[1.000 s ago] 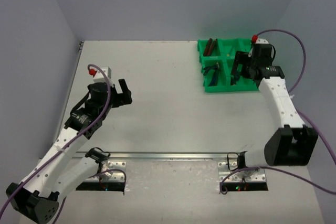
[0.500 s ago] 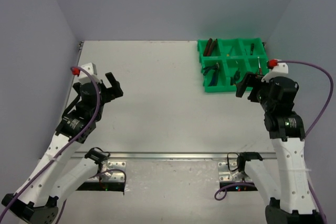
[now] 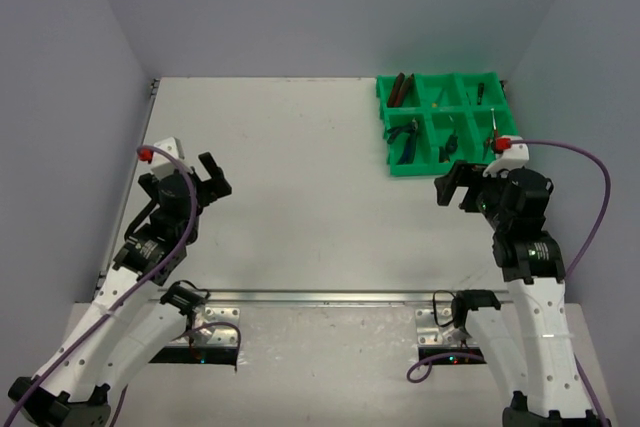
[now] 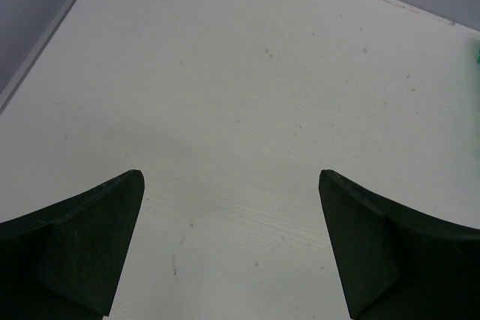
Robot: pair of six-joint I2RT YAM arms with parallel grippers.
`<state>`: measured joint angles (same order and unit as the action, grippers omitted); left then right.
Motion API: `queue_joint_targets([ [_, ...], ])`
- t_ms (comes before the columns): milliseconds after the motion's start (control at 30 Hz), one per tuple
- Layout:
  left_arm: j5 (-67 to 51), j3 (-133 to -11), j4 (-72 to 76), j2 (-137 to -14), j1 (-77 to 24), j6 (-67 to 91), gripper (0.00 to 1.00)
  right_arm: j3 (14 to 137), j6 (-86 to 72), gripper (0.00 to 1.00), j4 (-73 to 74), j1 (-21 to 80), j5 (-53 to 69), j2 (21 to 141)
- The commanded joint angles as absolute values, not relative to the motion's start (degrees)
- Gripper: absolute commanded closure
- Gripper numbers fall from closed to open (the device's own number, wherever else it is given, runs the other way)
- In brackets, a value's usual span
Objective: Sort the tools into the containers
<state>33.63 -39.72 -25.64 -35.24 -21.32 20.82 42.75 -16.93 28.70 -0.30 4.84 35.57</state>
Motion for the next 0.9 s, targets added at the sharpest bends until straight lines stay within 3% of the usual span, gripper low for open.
queue_joint_targets([
  [0,33.3,-40.3,-22.5,-34.3,-21.1,19.9,0.00,42.2,-17.8,0.01,26.0,-0.5,6.1,36.0],
  [867,30.8,-39.6,-21.6,-34.2,-21.1,19.2,0.00,41.5,-18.3,0.01,25.3,-0.4,6.4,37.1],
])
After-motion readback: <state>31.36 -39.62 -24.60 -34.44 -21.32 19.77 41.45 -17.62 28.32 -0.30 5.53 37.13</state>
